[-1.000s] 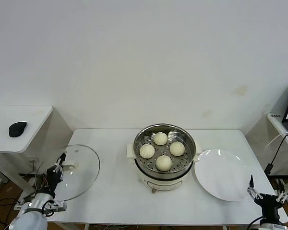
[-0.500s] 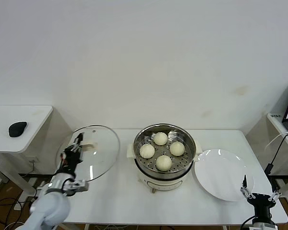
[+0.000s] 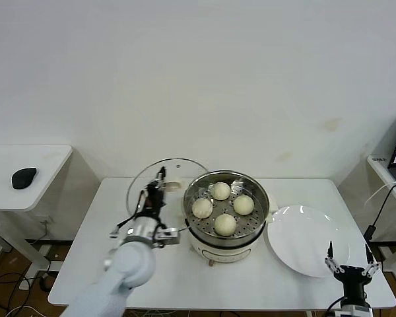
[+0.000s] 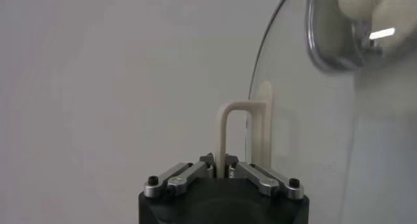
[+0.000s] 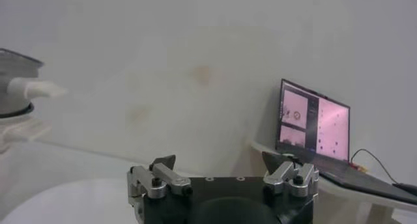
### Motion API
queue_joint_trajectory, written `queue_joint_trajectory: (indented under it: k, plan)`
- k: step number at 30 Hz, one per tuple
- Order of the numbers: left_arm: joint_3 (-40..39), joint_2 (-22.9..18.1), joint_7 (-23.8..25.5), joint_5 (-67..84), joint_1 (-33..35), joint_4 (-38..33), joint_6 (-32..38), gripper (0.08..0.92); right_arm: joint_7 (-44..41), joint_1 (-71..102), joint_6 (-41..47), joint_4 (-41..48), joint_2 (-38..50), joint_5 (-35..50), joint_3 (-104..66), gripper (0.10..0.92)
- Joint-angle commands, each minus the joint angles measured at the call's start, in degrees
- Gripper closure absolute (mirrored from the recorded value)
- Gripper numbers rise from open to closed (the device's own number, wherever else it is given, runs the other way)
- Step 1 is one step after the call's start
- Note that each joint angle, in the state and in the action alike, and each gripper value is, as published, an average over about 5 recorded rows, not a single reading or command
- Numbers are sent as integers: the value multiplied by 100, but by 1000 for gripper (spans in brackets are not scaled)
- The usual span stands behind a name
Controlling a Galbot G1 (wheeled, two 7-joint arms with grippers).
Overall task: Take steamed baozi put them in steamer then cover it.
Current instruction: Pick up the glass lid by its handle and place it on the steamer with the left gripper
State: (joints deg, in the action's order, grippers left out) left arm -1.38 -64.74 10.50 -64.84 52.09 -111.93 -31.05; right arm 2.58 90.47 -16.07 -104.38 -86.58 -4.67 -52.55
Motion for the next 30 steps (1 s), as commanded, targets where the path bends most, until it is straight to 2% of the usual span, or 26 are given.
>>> queue_joint_trajectory:
  k: [1,14,30]
  plan:
    - [-985,-968,929,-1213,-864,532,-355,849,8,-32,-30,80,-27,-136,83,203]
    - [-1126,-1790,968,-1450,-925,1288,-358,849,-2,-60,-23,104,-3,-179,152,203]
    - [-1222,-2021,940,-1508,-913,1739,-348,849,22,-79,-48,157,4,-157,143,203]
